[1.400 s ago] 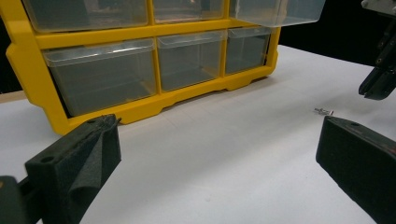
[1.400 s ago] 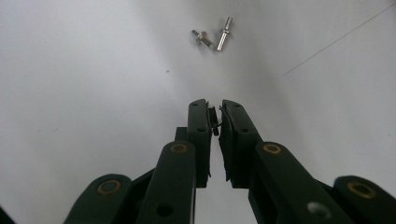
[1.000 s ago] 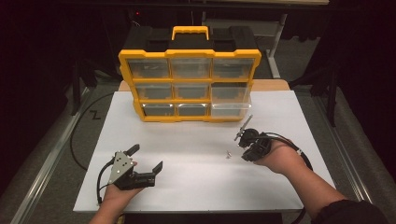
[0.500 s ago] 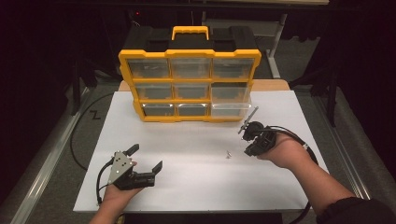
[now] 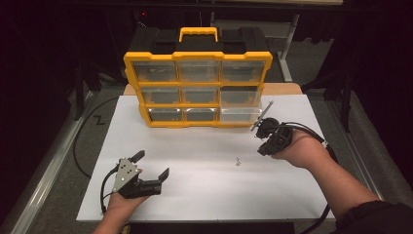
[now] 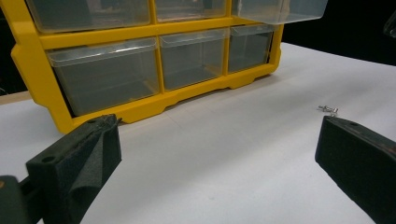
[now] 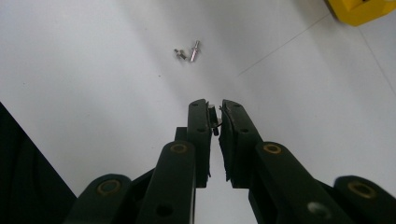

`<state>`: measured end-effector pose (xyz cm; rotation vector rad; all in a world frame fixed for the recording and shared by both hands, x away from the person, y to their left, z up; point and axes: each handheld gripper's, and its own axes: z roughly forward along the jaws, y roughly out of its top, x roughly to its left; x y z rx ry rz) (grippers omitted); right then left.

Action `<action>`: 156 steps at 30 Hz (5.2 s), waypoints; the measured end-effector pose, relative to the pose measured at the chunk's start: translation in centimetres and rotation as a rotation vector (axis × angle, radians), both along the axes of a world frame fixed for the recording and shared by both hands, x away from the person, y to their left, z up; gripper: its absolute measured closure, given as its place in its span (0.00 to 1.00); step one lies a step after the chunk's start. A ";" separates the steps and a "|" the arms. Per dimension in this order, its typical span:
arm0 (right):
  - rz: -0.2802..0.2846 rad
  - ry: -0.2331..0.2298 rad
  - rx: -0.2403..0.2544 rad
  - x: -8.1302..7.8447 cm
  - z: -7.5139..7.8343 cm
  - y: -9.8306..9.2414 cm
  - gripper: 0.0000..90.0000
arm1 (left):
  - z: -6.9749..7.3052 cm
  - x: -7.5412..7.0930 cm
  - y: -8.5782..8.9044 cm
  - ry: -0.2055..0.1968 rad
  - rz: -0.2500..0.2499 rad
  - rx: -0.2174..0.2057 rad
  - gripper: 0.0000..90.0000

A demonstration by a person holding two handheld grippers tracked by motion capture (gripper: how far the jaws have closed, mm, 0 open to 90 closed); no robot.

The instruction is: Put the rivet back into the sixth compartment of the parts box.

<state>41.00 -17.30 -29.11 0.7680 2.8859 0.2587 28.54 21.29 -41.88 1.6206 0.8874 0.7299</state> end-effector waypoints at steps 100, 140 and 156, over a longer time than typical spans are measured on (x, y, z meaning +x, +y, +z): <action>-0.012 -0.103 -0.053 7.7 9.6 6.1 0.94 | 0.0 0.0 0.1 -0.007 -0.005 -0.006 0.02; 0.026 -0.146 -0.018 4.0 9.3 5.4 0.59 | 0.0 -0.1 0.2 -0.011 -0.001 -0.005 0.02; 0.060 -0.133 0.004 0.9 6.3 5.0 0.39 | 0.0 -0.1 0.1 -0.010 -0.002 -0.003 0.02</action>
